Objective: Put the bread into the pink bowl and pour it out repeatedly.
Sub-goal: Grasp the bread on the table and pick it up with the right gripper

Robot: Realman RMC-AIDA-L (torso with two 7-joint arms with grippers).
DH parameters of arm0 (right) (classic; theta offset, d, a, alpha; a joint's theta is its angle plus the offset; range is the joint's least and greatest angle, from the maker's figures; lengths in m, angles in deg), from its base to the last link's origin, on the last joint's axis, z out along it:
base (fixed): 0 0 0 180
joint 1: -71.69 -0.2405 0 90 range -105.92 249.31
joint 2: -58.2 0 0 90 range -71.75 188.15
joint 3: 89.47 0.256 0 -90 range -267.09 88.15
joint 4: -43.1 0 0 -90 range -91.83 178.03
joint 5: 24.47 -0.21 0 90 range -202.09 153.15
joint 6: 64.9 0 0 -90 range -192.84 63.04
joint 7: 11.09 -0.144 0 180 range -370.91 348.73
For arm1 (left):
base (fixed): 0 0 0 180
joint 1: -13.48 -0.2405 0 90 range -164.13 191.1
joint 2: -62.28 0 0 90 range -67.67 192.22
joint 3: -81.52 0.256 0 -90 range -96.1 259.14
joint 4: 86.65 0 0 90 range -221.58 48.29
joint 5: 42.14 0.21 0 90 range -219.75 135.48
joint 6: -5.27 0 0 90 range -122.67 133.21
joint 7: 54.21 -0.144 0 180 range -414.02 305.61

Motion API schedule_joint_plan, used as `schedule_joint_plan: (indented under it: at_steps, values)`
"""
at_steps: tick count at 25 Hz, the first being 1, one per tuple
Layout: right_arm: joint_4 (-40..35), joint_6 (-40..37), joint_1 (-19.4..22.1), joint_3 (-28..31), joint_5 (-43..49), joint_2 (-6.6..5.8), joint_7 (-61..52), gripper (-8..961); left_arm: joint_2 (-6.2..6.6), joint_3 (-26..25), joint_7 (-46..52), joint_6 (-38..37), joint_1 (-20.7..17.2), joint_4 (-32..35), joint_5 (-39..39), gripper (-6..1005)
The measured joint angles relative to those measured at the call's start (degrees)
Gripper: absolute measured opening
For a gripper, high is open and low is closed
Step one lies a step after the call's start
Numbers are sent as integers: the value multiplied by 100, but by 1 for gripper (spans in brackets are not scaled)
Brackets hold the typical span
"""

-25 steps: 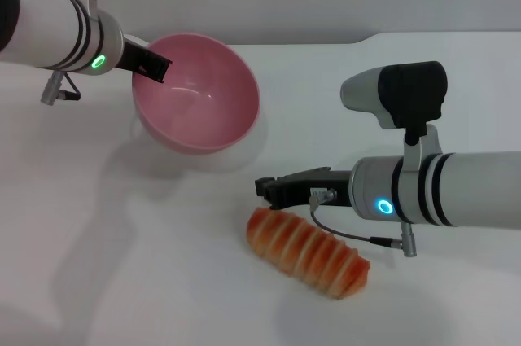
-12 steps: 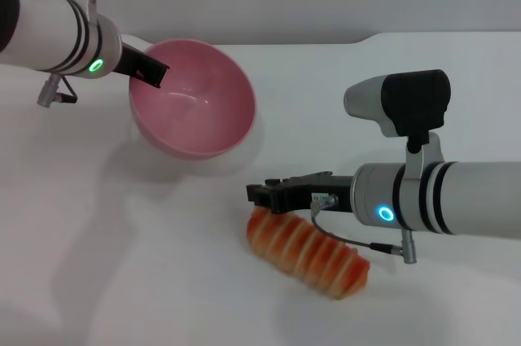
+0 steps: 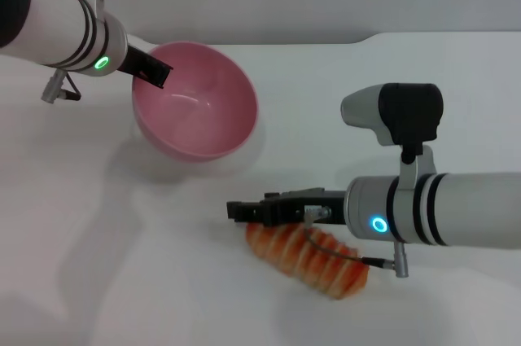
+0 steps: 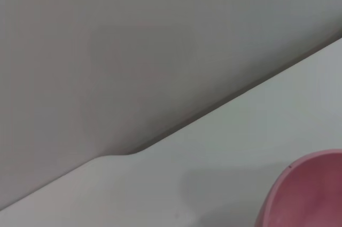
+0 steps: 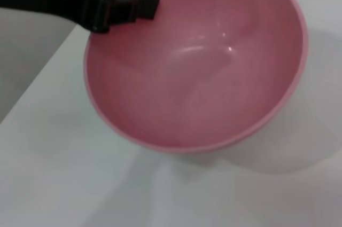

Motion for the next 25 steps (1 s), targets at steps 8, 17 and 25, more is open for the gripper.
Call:
schedule_joint_plan:
  at_steps: [8,17,25]
  values:
    - [165,13,-33,-167,-240,7,-21,750,0,0,0,41,31,-4,31,56]
    - [267,72,-85,-166,-255,-8,-141,751,0,28,0,54,37,-4,55,57]
    - [504,70,-163,-112,-237,-12,-216,681,0,2,-5,75,31,8,54,58]
